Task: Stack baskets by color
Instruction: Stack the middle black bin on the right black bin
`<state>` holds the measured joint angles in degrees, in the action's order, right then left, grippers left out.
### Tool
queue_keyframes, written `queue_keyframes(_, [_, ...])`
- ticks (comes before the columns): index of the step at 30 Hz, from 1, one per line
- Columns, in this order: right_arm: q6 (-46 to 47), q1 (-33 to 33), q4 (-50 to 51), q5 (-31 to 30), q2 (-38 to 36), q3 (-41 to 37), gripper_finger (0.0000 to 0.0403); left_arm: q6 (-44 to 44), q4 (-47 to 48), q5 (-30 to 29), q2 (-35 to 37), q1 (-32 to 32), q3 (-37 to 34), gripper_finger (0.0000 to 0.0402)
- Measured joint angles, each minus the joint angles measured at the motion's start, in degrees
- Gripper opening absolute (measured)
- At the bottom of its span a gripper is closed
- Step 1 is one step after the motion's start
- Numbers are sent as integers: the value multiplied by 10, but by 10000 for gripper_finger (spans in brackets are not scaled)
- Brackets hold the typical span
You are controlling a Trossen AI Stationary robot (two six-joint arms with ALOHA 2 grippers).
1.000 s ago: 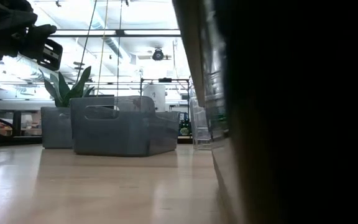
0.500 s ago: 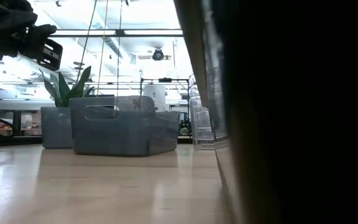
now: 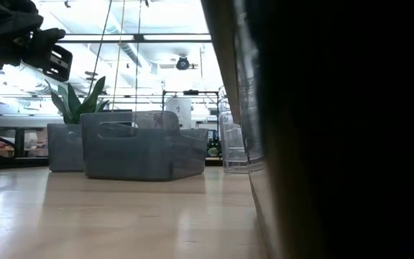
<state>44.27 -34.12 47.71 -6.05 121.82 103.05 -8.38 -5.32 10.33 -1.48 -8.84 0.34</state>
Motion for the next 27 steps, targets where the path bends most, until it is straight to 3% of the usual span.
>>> queue_keyframes(13, [37, 13, -9, 4, 0, -109, 75, 0, -9, 0, 0, 0, 0, 117])
queue_keyframes(19, [35, 41, 38, -53, 0, -121, 66, -11, -9, 0, 0, 0, 0, 117])
queue_keyframes(27, [15, 87, 128, -134, 0, -121, 58, -123, -8, 0, 0, 0, 0, 117])
